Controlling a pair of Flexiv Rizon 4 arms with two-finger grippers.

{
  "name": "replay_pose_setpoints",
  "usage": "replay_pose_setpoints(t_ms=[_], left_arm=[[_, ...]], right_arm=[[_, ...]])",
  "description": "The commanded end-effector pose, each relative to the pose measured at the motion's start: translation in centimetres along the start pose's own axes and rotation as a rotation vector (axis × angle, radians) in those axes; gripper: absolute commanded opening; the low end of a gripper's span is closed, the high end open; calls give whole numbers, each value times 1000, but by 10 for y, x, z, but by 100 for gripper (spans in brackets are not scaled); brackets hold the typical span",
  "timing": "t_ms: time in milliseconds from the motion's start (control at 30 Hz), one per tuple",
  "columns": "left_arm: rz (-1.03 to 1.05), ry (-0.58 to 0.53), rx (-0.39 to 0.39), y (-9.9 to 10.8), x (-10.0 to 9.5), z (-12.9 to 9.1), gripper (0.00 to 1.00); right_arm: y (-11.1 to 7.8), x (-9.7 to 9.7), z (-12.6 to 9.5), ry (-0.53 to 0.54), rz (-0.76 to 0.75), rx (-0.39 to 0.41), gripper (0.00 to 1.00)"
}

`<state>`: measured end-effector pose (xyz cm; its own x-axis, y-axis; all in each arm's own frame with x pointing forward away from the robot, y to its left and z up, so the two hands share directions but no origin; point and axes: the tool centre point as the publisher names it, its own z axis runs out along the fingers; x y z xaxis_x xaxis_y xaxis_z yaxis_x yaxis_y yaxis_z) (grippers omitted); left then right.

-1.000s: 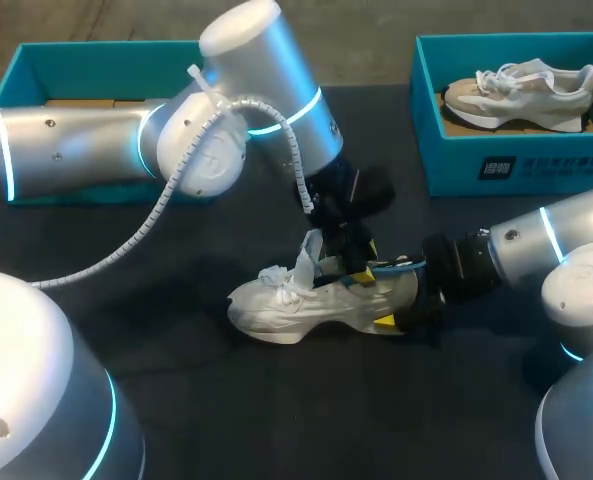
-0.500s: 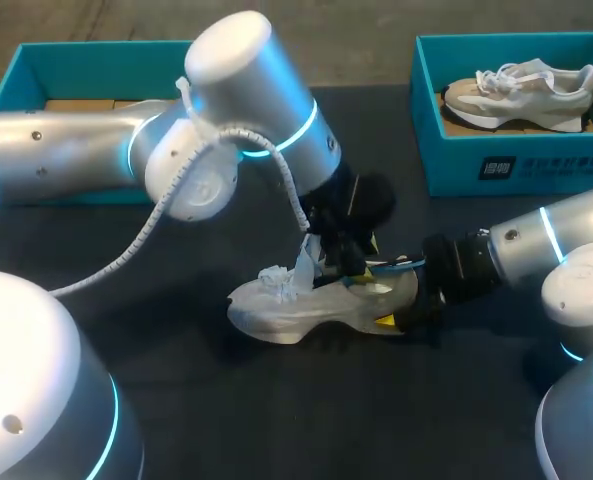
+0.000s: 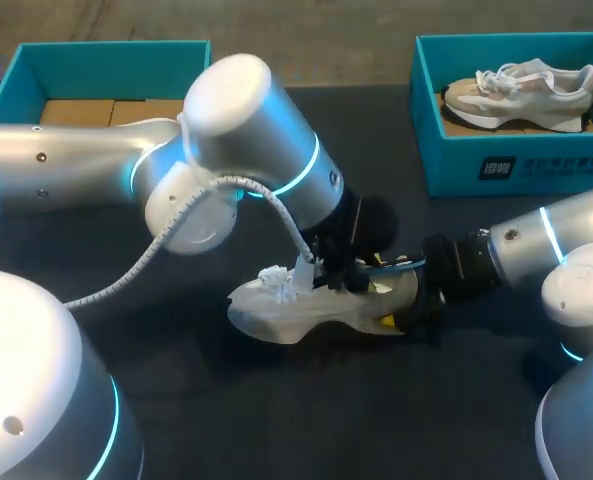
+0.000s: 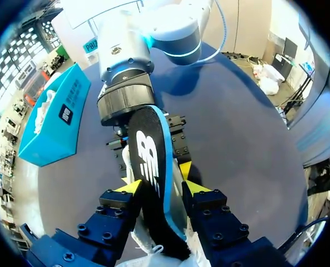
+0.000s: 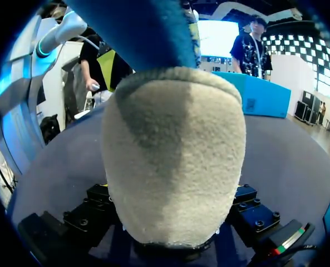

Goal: Take the shoe out of the shoebox, open the shoe tongue, remove and reinsert the insole, then place the shoe into the shoebox

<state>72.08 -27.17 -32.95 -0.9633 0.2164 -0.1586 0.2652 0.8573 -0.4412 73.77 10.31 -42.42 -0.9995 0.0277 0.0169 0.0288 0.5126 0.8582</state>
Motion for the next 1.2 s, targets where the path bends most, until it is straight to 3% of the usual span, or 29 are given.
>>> replay_pose_setpoints(t_ms=[33, 467, 800, 1033, 1200], left_arm=[[-2, -21, -4, -3, 2, 3, 46], [8, -155, -16, -5, -1, -1, 43], [0, -166, -3, 0, -7, 2, 45], [-4, -168, -6, 4, -13, 7, 38], [2, -155, -2, 2, -11, 9, 26]], right_arm=[[0, 1, 0, -1, 0, 3, 0], [0, 1, 0, -1, 0, 3, 0], [0, 1, 0, -1, 0, 3, 0], [0, 1, 0, -1, 0, 3, 0], [0, 1, 0, -1, 0, 3, 0]])
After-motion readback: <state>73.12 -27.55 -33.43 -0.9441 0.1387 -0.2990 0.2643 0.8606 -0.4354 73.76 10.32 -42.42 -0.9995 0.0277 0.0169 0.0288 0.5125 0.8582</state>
